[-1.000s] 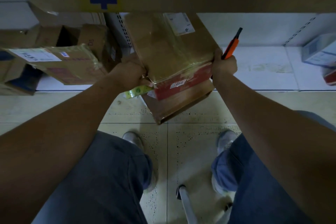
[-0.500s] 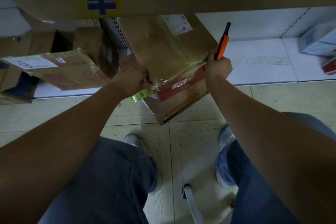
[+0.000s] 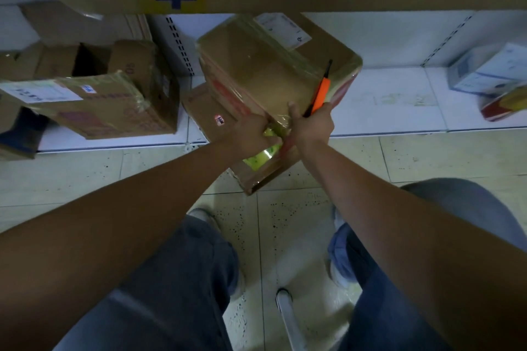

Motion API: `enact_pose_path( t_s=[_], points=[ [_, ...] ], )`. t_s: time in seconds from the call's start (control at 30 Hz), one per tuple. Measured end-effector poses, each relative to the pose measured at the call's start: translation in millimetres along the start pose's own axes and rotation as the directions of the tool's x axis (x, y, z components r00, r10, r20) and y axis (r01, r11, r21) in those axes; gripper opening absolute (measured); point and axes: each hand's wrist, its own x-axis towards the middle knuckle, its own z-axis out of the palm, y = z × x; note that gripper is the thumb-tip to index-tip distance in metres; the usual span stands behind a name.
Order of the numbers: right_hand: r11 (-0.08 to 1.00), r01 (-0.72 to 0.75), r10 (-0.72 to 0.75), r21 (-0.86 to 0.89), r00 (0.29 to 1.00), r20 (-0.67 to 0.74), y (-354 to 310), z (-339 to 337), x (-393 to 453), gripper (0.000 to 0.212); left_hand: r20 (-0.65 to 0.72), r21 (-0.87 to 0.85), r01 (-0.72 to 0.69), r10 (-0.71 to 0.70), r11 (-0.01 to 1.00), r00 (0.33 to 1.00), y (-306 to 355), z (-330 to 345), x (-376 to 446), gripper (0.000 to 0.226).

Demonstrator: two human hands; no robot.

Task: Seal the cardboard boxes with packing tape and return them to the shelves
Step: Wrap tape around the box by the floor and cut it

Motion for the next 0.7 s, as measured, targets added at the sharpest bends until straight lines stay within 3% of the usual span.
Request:
enact_pose_path(
  t_s=[0.2,0.37,0.57,0.7],
  points=[
    [0.986,0.146,-0.159,0.078,0.964,0.212,11,-28,0,0.068,-0.113,-0.173,-0.011,-0.009,0.985,0.994,26,22,-9,0.036],
    [0.96,0.275,-0.256,-0.053,0.938,0.234,20,-52,12,0.056,-0.118,-0.315,-0.004,-0.035,0.949,0.992,46,39,-9,0.036],
    [0.917,0.339,-0.296,-0.212,0.932,0.209,28,-61,19,0.041,-0.155,-0.253,0.108,-0.151,0.961,0.976,42,63,2,0.031],
    [0.939,0.24,-0.186,-0.248,0.958,0.22,31,-56,16,0.019,-0.118,-0.105,0.145,-0.157,0.984,0.98,22,59,-1,0.037]
  ],
)
